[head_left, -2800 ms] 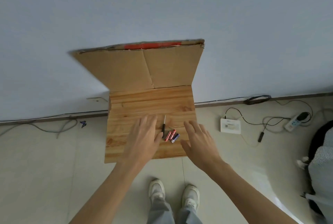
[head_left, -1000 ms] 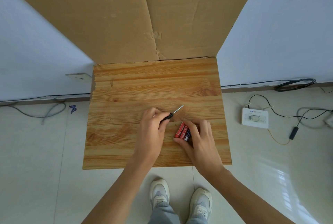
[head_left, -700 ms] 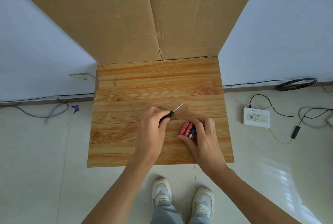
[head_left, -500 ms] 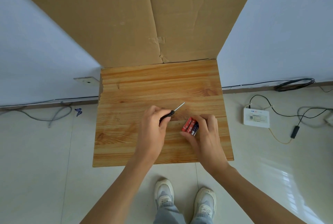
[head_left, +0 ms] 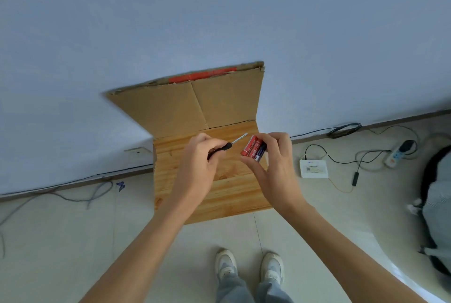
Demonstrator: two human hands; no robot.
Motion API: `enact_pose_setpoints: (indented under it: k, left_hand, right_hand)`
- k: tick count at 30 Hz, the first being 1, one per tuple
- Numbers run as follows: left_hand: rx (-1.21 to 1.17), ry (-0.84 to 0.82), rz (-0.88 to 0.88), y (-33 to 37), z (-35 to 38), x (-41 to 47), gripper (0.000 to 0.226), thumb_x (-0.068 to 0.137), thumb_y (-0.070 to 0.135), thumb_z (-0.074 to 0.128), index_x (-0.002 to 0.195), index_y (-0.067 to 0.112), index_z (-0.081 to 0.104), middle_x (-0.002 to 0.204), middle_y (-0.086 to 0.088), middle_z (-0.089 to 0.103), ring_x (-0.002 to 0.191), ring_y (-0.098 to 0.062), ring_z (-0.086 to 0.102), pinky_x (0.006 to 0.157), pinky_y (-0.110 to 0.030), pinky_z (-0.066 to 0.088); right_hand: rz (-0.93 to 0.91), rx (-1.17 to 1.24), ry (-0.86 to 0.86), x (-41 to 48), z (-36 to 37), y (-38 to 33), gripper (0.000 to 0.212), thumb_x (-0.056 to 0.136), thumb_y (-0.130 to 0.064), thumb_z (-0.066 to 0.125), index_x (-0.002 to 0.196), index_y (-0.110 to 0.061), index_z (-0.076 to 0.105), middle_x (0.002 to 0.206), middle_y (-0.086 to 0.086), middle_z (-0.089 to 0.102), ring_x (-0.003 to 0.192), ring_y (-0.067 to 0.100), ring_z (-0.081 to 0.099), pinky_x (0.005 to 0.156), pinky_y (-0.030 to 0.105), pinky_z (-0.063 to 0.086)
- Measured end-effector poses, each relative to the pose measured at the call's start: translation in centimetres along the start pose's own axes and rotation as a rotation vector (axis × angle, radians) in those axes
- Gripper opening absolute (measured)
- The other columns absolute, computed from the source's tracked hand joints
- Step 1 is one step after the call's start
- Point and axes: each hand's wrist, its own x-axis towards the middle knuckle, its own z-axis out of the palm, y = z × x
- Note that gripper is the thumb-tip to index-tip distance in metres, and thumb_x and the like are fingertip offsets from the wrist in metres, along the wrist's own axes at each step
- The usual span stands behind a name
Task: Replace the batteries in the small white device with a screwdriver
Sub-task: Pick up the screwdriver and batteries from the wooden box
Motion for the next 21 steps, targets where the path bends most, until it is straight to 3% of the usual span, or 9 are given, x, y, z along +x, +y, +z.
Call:
enact_pose_setpoints:
  k: [4, 10, 15, 21]
  left_hand:
    - [0.056, -0.021, 0.06, 9.6, -4.9, -0.8, 0.025, 0.094, 0.01, 0.079, 0.116, 0.021, 0.081, 0.099, 0.007, 0.067, 0.09, -0.013, 0.065, 0.082, -0.032, 0.057]
    - [0.015, -0.091, 0.175, 23.4, -9.1, -3.2, 0.021, 0.097, 0.009, 0.075, 0.116, 0.019, 0.081, 0.102, 0.005, 0.069, 0.086, -0.001, 0.063, 0.079, -0.017, 0.049]
    - [-0.06, -0.174, 0.325, 34.1, -8.6, -5.3, 0.02, 0.097, 0.007, 0.074, 0.109, 0.022, 0.081, 0.099, 0.005, 0.071, 0.083, 0.005, 0.064, 0.072, -0.005, 0.044]
    - [-0.144, -0.352, 0.531, 47.6, -3.0, -10.1, 0.021, 0.097, 0.008, 0.075, 0.107, 0.026, 0.081, 0.098, 0.011, 0.075, 0.089, 0.001, 0.07, 0.08, -0.015, 0.052]
  right_hand:
    - [0.018, 0.005, 0.065, -0.5, -8.5, -7.0, 0.051, 0.099, -0.032, 0.08, 0.14, -0.009, 0.059, 0.13, 0.0, 0.044, 0.12, 0.016, 0.049, 0.108, 0.023, 0.045]
    - [0.074, -0.037, 0.24, -4.7, -21.4, -14.9, 0.053, 0.101, -0.039, 0.076, 0.142, -0.012, 0.057, 0.129, -0.005, 0.041, 0.121, 0.013, 0.047, 0.105, 0.01, 0.037]
    - [0.191, -0.035, 0.516, -10.4, -30.6, -17.9, 0.051, 0.099, -0.039, 0.078, 0.14, -0.016, 0.059, 0.128, -0.006, 0.043, 0.12, 0.012, 0.048, 0.105, 0.02, 0.043]
    - [0.291, -0.068, 0.819, -19.2, -41.1, -17.5, 0.047, 0.098, -0.037, 0.08, 0.136, -0.016, 0.06, 0.127, -0.004, 0.044, 0.122, 0.018, 0.052, 0.108, 0.024, 0.045]
